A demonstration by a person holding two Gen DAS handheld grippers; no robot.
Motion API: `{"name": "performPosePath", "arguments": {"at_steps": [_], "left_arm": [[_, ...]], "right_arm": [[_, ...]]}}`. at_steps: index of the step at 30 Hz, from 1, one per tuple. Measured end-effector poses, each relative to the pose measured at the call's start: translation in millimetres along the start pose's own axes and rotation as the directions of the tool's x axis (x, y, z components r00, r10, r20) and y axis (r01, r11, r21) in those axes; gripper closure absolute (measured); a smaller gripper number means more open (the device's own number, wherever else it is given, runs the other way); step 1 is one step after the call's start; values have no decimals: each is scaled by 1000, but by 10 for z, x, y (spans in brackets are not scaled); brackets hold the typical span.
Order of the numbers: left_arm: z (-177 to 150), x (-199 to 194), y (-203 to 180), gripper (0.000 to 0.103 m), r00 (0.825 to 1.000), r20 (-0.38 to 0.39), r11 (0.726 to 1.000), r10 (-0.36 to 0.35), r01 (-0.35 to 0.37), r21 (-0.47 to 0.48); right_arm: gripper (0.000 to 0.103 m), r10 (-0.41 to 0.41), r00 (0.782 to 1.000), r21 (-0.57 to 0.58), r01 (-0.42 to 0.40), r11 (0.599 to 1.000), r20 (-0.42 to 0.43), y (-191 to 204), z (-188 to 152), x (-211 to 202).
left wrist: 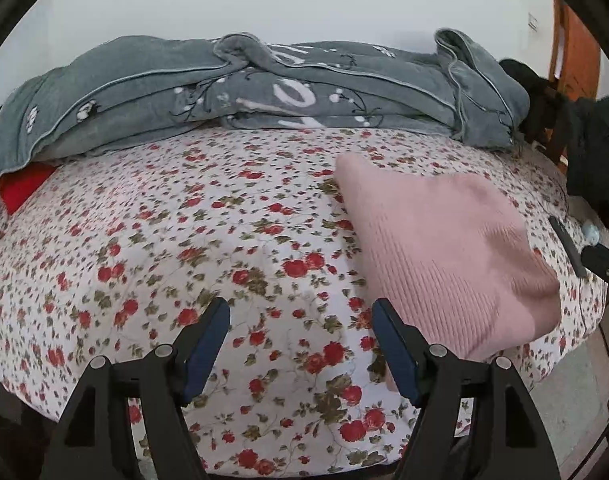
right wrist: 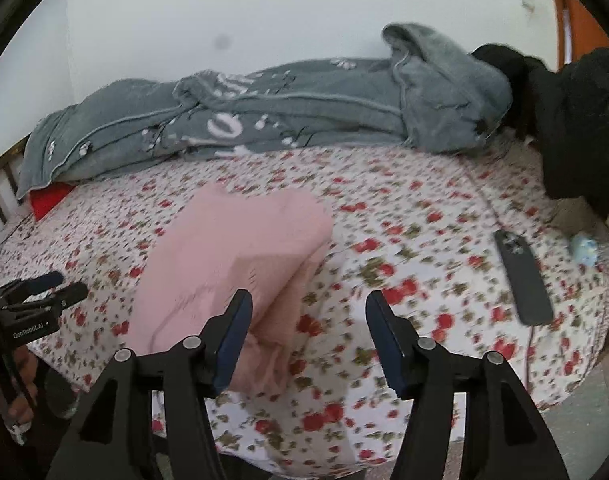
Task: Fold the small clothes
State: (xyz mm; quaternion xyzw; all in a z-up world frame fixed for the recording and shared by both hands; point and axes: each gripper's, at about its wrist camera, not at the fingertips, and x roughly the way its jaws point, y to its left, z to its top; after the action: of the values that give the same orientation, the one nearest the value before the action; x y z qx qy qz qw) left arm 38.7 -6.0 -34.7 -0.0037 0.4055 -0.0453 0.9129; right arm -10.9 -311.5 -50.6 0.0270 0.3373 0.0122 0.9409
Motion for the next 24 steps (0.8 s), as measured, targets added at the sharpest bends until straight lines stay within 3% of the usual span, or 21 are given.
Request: {"name": "performPosePath", "arguments": {"at_steps": [5,13,19,24], "left_arm": [[-29,-110,14,24,999,30,1000,19,-20,14],[-12,-65,-4,24,997,79,1000,-3,4,-20],[107,282,-64,24,995,6,991,-100,100,-90],[216,587,-158,25,993,-28,989,-111,107,-101]], "right_arm": [[41,-6,999,21,6,1000,33,-109,-16,-88],[41,79,997,91,-79,993,4,-147,-60,117],[41,252,966,171,-238,956,-63,-121,-38,569],[41,273,954,180,-249,952,-123,-18,-4,1031]]}}
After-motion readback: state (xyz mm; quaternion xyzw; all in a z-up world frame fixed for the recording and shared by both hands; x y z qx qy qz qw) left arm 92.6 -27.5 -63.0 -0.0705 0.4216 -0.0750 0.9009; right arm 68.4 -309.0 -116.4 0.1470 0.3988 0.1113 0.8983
